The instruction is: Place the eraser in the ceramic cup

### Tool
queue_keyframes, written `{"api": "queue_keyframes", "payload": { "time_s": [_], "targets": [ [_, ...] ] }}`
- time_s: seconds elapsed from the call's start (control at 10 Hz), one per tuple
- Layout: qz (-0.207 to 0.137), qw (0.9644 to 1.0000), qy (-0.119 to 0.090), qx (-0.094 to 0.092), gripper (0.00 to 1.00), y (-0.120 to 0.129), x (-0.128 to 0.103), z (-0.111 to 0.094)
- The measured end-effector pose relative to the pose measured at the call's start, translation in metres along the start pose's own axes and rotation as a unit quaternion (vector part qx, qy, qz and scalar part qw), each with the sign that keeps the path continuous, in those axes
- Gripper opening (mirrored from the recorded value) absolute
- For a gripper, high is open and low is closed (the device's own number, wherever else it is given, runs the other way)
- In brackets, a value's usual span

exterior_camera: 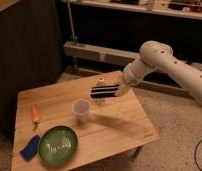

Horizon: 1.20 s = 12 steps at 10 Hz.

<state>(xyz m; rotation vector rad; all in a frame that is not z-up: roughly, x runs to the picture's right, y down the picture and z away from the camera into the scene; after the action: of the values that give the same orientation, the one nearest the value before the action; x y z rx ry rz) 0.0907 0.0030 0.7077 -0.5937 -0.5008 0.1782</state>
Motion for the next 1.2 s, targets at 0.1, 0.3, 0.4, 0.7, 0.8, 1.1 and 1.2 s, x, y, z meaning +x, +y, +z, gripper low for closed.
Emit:
{"api": "queue_keyframes", "payload": {
  "time_s": [0.1, 0.3, 0.4, 0.7, 0.8, 1.1, 1.2],
  "targets": [
    [-0.008, 0.9999, -0.002, -0.011, 0.14, 0.006, -0.001, 0.006],
    [-0.032, 0.9990, -0.001, -0.029, 0.14, 0.015, -0.014, 0.018],
    [-0.048, 0.9981, 0.000, -0.039, 0.14, 0.019, -0.022, 0.027],
    [-0.074, 0.9960, 0.003, -0.049, 0.14, 0.024, -0.038, 0.036],
    [-0.078, 0.9954, 0.000, -0.055, 0.14, 0.024, -0.042, 0.039],
    [-0.081, 0.9945, -0.014, -0.065, 0.14, 0.022, -0.051, 0.047],
    [-0.081, 0.9943, -0.018, -0.067, 0.14, 0.022, -0.053, 0.050]
  ]
}}
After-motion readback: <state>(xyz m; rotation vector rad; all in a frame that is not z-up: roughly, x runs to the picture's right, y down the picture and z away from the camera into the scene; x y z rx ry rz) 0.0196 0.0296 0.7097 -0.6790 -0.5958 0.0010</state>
